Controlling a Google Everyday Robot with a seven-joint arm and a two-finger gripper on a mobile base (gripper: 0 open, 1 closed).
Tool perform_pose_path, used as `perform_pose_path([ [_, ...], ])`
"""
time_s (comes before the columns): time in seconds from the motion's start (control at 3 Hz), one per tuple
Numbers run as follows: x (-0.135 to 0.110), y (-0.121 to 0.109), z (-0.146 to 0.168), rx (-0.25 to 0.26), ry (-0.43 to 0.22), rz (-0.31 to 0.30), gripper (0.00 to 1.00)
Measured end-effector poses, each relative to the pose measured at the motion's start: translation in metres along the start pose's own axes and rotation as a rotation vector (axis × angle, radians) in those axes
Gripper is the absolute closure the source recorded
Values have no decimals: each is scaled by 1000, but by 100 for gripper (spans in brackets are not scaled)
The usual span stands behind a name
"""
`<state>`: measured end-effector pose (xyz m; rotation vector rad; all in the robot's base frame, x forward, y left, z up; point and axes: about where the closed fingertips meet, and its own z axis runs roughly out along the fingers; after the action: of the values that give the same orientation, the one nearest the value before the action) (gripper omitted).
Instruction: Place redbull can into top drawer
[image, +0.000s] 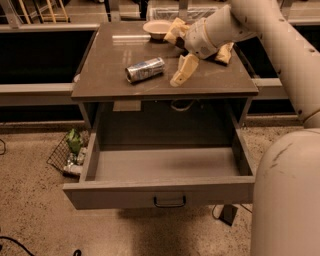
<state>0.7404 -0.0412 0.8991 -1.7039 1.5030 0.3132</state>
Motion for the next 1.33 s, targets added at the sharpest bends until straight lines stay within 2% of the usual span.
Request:
perform_pose_path([
  [0.67,-3,0,11,-3,-19,7,0],
  [1.0,-15,-5,41,10,-25,17,0],
  [1.33,-34,-11,65,29,-76,38,0],
])
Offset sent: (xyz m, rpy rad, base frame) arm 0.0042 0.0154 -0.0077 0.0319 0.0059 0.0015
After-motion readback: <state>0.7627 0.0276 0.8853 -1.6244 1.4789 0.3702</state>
